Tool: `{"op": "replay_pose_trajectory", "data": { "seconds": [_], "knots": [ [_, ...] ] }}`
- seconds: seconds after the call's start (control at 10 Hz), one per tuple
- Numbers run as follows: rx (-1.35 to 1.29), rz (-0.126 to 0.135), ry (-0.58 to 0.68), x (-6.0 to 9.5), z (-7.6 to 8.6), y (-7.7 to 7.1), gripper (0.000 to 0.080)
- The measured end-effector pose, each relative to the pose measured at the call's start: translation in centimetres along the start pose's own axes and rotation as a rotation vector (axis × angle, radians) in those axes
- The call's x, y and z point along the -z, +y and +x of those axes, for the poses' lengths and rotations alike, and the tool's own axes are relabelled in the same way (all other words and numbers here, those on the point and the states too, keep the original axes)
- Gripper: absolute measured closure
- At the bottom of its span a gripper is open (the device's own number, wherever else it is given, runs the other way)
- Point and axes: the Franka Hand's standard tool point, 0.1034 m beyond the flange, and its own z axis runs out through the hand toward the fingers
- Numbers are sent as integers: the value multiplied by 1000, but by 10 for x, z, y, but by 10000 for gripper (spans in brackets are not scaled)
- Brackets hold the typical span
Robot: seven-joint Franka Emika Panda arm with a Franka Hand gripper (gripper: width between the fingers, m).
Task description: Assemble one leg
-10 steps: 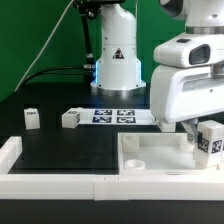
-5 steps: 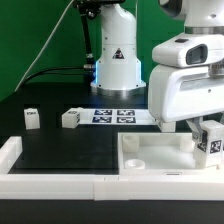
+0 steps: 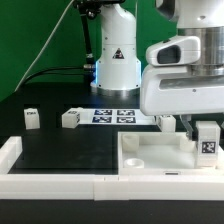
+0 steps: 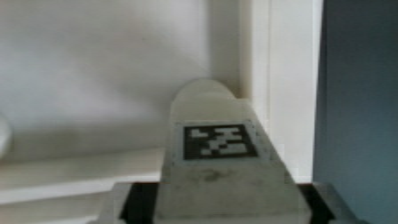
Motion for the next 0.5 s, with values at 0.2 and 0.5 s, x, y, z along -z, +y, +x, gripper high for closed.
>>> {"op": "replay_pose_trajectory", "data": {
  "seconds": [0.2,0.5],
  "knots": [
    [-240,21,9,0,2,0,508],
    [-626,15,7,-1,1,1,508]
  ]
}}
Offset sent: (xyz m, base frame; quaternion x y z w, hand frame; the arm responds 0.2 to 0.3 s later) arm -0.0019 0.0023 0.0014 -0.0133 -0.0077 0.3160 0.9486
